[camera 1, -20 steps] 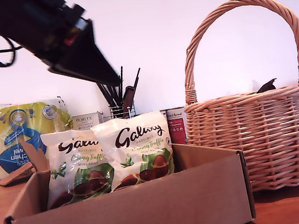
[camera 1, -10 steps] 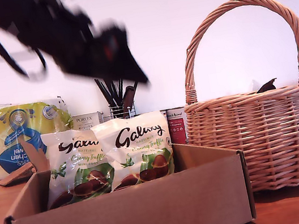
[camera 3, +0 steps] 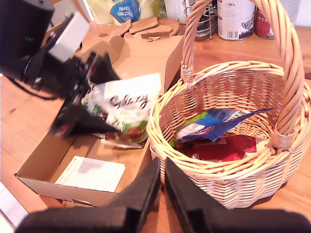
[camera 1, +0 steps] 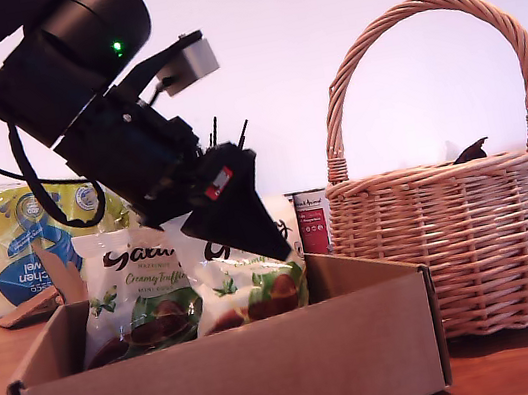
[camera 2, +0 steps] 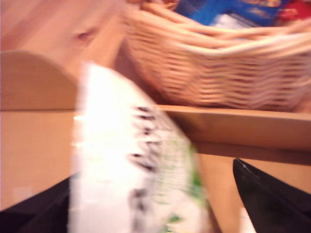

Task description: Move the bags of Easter eggs from the cardboard box on the left into the woven basket on the right side.

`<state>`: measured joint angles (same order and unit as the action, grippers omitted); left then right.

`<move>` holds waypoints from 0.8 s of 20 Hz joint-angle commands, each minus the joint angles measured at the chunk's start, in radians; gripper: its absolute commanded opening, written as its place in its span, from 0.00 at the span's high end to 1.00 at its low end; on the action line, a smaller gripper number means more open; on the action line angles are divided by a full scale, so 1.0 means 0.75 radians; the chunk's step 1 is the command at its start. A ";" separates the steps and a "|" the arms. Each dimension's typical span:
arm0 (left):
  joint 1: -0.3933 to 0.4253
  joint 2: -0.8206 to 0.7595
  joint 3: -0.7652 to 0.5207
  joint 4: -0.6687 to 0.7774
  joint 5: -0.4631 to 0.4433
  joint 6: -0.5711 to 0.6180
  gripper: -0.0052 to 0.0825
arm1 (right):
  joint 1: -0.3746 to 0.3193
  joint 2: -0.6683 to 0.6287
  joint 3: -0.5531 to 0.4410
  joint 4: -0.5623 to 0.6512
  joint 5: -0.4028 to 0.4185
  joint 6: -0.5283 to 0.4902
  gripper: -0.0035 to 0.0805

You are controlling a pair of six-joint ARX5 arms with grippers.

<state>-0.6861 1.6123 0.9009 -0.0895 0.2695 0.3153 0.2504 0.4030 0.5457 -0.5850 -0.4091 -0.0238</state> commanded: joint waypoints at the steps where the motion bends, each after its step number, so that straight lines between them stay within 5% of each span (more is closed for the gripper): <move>1: -0.012 0.017 -0.021 -0.020 0.025 -0.007 0.13 | 0.006 0.000 -0.018 0.011 0.000 -0.004 0.97; 6: -0.014 0.113 -0.021 0.012 0.014 -0.006 0.38 | 0.006 0.000 -0.018 0.013 0.001 -0.004 0.97; 14: -0.014 0.237 -0.021 0.038 -0.008 -0.003 0.40 | 0.006 0.000 -0.018 0.014 0.001 -0.004 0.97; 16: -0.014 0.233 -0.021 0.049 -0.022 -0.003 0.53 | 0.006 0.000 -0.018 0.014 0.001 -0.004 0.97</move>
<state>-0.6933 1.7584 0.9012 -0.0628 0.2592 0.3161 0.2504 0.4030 0.5457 -0.5838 -0.4091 -0.0238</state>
